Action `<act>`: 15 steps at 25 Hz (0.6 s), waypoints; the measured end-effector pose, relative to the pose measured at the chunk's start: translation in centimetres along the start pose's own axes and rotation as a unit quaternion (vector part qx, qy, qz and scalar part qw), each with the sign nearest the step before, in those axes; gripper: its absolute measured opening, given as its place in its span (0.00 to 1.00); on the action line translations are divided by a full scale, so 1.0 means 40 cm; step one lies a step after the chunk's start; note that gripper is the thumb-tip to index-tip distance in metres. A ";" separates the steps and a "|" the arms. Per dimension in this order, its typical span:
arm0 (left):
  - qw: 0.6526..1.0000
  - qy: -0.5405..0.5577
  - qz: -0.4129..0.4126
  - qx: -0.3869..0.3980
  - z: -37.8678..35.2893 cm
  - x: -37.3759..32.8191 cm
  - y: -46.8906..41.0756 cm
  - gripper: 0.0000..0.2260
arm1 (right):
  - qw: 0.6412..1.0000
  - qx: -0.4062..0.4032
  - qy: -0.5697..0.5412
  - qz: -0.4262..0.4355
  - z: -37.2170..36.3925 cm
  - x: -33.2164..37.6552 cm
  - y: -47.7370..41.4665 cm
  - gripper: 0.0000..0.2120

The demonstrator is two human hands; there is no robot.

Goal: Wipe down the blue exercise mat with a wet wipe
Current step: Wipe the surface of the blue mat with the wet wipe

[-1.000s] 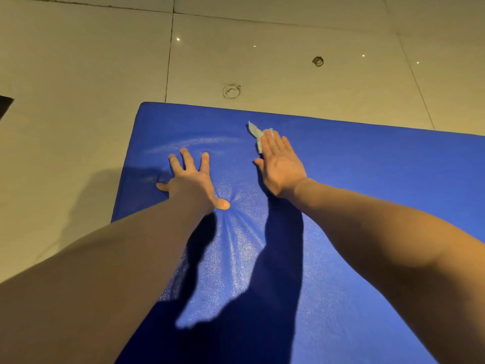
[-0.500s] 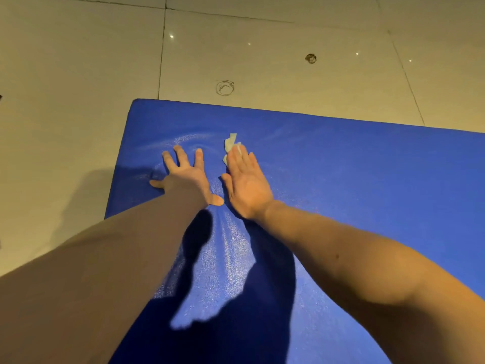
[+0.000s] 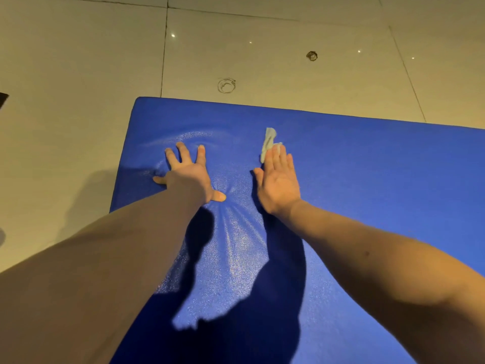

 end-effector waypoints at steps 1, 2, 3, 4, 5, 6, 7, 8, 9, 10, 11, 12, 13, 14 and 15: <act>1.000 0.001 0.001 0.001 0.001 0.000 0.001 0.62 | 1.000 0.000 -0.018 0.025 -0.008 0.046 0.016 0.32; 1.000 0.002 0.002 0.001 0.002 0.001 0.001 0.62 | 0.998 0.008 -0.026 0.053 -0.020 0.086 0.034 0.32; 1.000 0.001 0.004 0.000 0.003 0.000 0.003 0.62 | 0.996 0.019 -0.022 0.080 -0.031 0.113 0.051 0.32; 1.000 -0.002 0.006 -0.002 0.003 0.000 0.005 0.62 | 0.994 0.030 -0.011 0.103 -0.040 0.128 0.065 0.32; 1.000 -0.006 0.008 -0.002 0.002 0.000 0.008 0.63 | 0.992 0.036 0.002 0.122 -0.042 0.129 0.072 0.32; 1.000 -0.009 0.009 -0.003 0.002 0.001 0.009 0.63 | 0.990 0.035 0.015 0.137 -0.037 0.117 0.073 0.32; 1.000 -0.011 0.008 -0.003 0.002 0.002 0.009 0.63 | 0.989 0.028 0.029 0.143 -0.029 0.095 0.070 0.32; 1.000 -0.009 0.005 -0.004 0.003 0.004 0.009 0.63 | 0.990 0.021 0.041 0.134 -0.020 0.061 0.068 0.32; 1.000 -0.007 0.003 -0.005 0.003 0.005 0.008 0.63 | 0.993 0.014 0.050 0.110 -0.011 0.014 0.065 0.32; 1.000 -0.007 0.002 -0.005 0.004 0.006 0.007 0.63 | 0.995 0.008 0.059 0.074 -0.001 -0.042 0.065 0.32; 1.000 -0.008 0.002 -0.005 0.003 0.006 0.007 0.63 | 0.997 0.003 0.071 0.039 0.010 -0.097 0.070 0.33; 1.000 -0.010 0.002 -0.005 0.003 0.007 0.007 0.63 | 0.996 0.007 0.083 0.008 0.018 -0.137 0.078 0.34; 1.000 -0.011 0.004 -0.003 0.003 0.006 0.008 0.63 | 0.996 0.015 0.088 -0.016 0.021 -0.155 0.085 0.33; 1.000 -0.011 0.005 -0.002 0.004 0.005 0.009 0.63 | 0.996 0.020 0.080 -0.034 0.017 -0.151 0.090 0.33; 1.000 -0.009 0.004 -0.002 0.005 0.004 0.009 0.63 | 0.997 0.017 0.062 -0.047 0.009 -0.126 0.093 0.32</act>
Point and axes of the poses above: each hand's wrist, its own y-axis away from the middle knuckle, its own z-axis out of the back of the hand, x = y × z, the point moved 4 cm from there along -y, towards the middle knuckle, and after that the axes turned 4 degrees about z, right-handed, at the moved point
